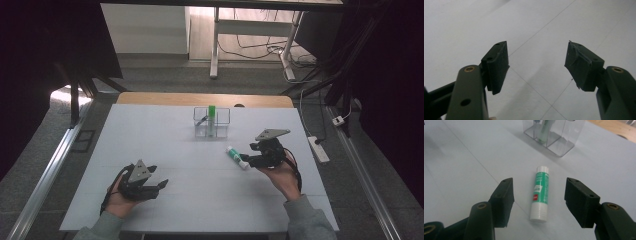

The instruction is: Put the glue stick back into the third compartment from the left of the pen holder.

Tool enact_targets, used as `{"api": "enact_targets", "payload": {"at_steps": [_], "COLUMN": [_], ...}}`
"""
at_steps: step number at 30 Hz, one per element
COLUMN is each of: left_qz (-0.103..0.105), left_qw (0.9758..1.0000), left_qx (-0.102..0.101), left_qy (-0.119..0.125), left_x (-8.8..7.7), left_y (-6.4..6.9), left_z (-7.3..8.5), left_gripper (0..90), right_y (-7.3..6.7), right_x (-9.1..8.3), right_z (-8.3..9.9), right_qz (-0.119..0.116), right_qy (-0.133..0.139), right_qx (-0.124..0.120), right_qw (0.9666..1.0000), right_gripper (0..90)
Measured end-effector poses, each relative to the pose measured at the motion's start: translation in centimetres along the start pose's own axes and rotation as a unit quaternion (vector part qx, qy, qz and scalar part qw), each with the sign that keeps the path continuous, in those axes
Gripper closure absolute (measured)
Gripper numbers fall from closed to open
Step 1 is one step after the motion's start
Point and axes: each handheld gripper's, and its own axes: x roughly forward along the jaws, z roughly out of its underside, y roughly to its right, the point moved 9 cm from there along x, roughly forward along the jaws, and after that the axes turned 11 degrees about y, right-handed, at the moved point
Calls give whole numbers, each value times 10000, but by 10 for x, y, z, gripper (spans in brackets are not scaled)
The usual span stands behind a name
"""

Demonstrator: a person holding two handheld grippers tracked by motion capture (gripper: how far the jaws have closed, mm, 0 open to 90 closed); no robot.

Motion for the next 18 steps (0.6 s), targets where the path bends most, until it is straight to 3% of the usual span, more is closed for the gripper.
{"api": "enact_targets", "payload": {"at_steps": [11, 18], "left_qz": [3, -5], "left_qw": [10000, 10000], "left_qx": [-13, -10], "left_qy": [-13, -12], "left_x": [0, 0], "left_y": [0, 0], "left_z": [0, 1], "left_gripper": [348, 349], "right_y": [-5, -5], "right_x": [11, 22], "right_z": [11, 18], "right_qz": [-113, -101], "right_qy": [-556, -820], "right_qx": [-68, 22], "right_qw": [9984, 9966], "right_gripper": [379, 375]}}
